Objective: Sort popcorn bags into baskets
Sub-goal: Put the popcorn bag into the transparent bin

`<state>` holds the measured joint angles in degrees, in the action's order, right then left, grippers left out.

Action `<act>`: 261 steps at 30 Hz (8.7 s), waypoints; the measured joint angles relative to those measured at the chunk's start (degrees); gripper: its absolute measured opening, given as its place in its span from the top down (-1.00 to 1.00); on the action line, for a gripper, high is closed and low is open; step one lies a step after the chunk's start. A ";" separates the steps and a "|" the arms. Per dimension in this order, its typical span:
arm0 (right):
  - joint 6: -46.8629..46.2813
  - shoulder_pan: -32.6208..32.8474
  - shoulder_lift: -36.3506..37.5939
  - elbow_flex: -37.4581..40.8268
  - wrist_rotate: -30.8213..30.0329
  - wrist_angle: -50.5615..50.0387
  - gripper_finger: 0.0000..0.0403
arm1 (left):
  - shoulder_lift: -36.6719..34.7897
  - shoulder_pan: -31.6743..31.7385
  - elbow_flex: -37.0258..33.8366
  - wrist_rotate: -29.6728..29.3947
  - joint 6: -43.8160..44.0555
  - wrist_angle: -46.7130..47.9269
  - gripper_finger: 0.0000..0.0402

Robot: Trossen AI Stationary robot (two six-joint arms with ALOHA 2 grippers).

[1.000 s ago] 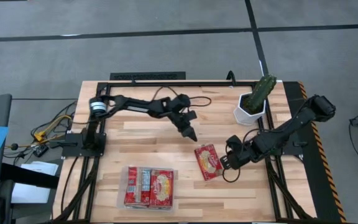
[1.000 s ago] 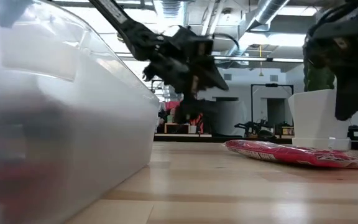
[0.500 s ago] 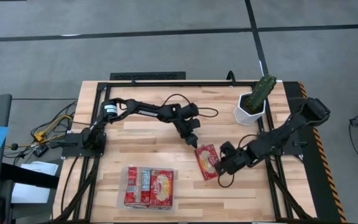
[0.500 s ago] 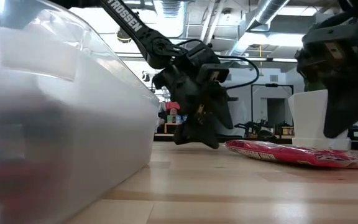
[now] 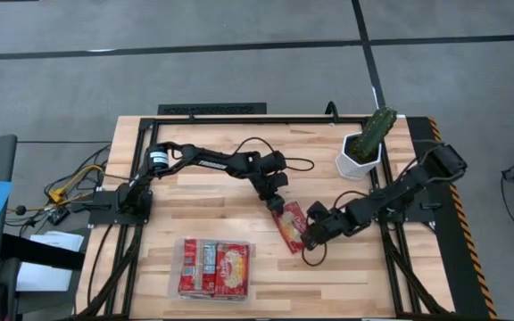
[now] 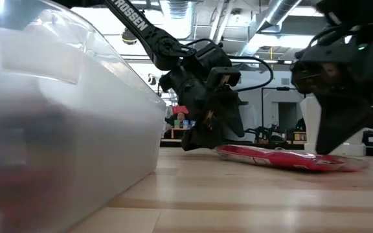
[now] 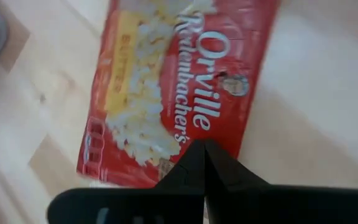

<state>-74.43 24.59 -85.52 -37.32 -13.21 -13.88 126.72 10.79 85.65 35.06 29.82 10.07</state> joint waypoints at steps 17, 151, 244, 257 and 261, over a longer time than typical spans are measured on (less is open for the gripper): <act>22.21 -14.46 -0.04 0.09 1.20 2.37 0.94 | 0.00 -0.31 -0.06 -1.57 -3.34 2.86 0.17; 26.00 -6.61 27.34 0.00 -7.04 -17.19 0.92 | -11.34 -27.16 29.53 -10.63 -33.72 56.79 1.00; 26.90 -6.59 27.36 0.00 -7.83 -17.06 0.82 | -31.44 -35.18 -17.64 -40.00 23.50 18.70 1.00; 26.44 -6.61 27.36 0.00 -7.81 -16.68 0.87 | -31.21 -34.29 -17.84 -39.36 21.88 19.95 0.82; 26.52 -6.61 27.56 0.00 -7.81 -15.32 0.81 | -31.64 -33.31 -17.84 -36.67 21.72 19.92 0.51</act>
<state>-47.90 17.98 -57.96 -37.32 -21.02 -29.20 95.07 -22.51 67.81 -1.62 51.53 30.00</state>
